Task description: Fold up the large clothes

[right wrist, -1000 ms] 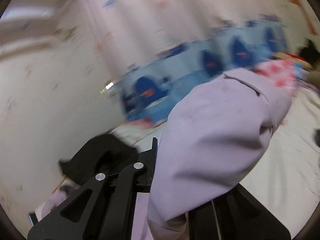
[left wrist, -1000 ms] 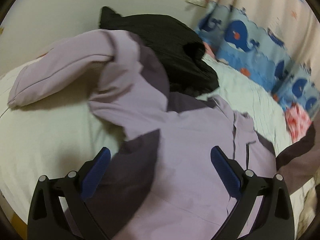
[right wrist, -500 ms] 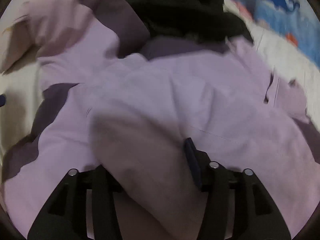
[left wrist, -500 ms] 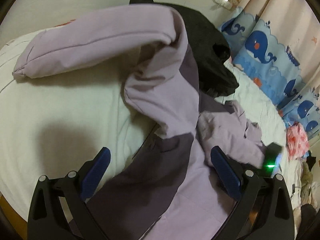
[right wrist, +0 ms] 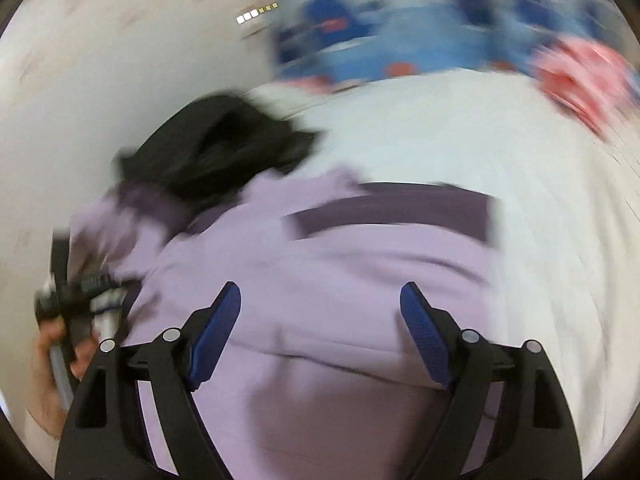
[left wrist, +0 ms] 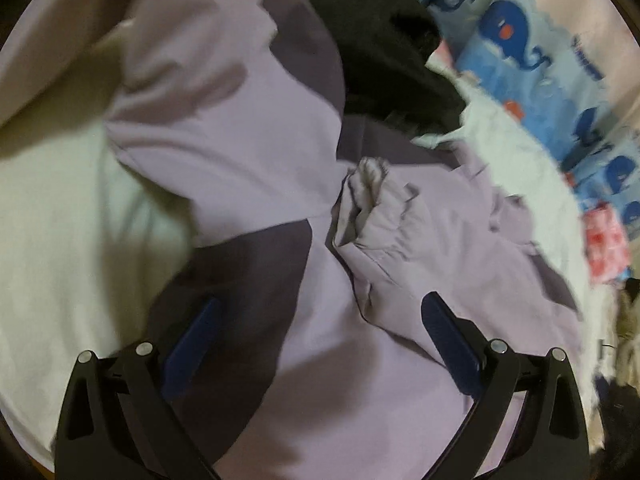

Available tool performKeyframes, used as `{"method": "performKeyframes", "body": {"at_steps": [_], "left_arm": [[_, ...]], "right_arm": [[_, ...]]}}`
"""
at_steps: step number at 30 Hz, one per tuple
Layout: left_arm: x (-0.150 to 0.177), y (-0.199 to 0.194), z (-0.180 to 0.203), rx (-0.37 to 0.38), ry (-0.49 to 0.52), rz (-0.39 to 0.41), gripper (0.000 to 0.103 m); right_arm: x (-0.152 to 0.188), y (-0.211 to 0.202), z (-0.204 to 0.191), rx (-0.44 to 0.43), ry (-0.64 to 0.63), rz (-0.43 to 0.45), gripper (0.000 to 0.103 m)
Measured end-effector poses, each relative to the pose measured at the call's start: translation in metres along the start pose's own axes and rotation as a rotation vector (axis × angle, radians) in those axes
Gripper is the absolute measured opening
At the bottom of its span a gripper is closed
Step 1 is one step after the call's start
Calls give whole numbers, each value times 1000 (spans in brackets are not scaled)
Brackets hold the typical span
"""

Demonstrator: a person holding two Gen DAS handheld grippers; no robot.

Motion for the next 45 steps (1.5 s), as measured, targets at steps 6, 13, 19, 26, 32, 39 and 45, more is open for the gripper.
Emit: {"method": "performKeyframes", "body": {"at_steps": [6, 13, 19, 26, 32, 39, 45], "left_arm": [[-7, 27, 30, -173, 43, 37, 96], [-9, 28, 65, -263, 140, 122, 77], [-38, -6, 72, -66, 135, 174, 25], [-58, -59, 48, -67, 163, 283, 25], [-36, -2, 32, -166, 253, 94, 53], [-56, -106, 48, -171, 182, 539, 74], [-44, 42, 108, -128, 369, 119, 73]], "right_arm": [[21, -7, 55, -62, 164, 65, 79], [26, 5, 61, -52, 203, 38, 86], [22, 2, 61, -77, 226, 48, 90], [15, 3, 47, 22, 105, 28, 95], [24, 24, 54, 85, 104, -91, 96], [-21, 29, -9, 92, -222, 51, 96], [17, 121, 57, 170, -106, -284, 96]]}}
Point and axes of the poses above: each gripper's, at about its wrist camera, not at the fingertips, and y roughly the way its jaws point, z to its right, x to its underside, the point moved 4 cm from there along y, roughly the way its jaws point, and after that the axes turned 9 degrees about -x, right-handed, at the moved point
